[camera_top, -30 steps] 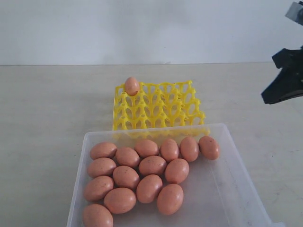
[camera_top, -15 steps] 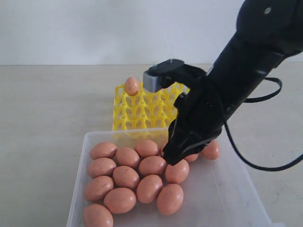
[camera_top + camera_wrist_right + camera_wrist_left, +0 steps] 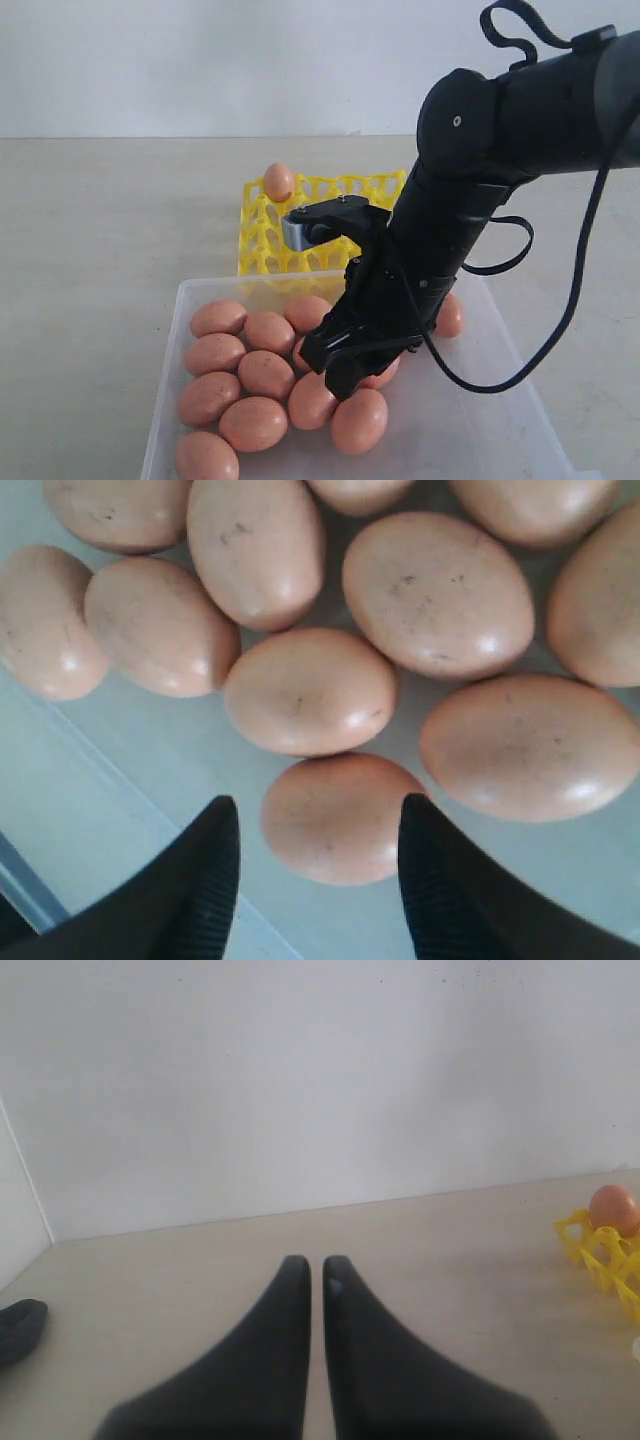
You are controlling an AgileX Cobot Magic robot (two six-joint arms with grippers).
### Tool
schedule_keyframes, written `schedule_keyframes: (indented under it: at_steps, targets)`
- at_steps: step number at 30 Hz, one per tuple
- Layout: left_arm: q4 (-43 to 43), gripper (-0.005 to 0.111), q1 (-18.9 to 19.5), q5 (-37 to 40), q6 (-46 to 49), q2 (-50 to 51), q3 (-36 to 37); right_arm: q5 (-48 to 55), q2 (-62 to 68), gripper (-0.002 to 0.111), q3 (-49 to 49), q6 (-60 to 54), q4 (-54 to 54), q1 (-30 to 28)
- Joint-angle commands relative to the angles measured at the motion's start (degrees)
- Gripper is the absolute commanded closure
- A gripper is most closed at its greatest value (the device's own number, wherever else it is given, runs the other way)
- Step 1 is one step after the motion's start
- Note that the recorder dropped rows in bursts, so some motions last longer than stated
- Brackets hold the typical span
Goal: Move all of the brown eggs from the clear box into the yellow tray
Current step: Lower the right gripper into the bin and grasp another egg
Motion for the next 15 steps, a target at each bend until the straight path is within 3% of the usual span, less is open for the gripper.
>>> schedule_keyframes:
  at_steps: [1, 10, 15]
  targets:
    - [-0.16, 0.103, -0.37, -0.38, 0.16, -0.17, 0.21, 2.33, -0.22, 0.065, -1.85, -0.57, -5.81, 0.01]
    - [-0.16, 0.103, -0.37, -0.40, 0.16, -0.17, 0.21, -0.37, -0.03, 0.065, -6.39, 27.78, -32.61, 0.01]
    - [-0.16, 0.103, -0.37, -0.40, 0.16, -0.17, 0.21, -0.15, -0.01, 0.065, -6.49, 32.34, -42.33, 0.01]
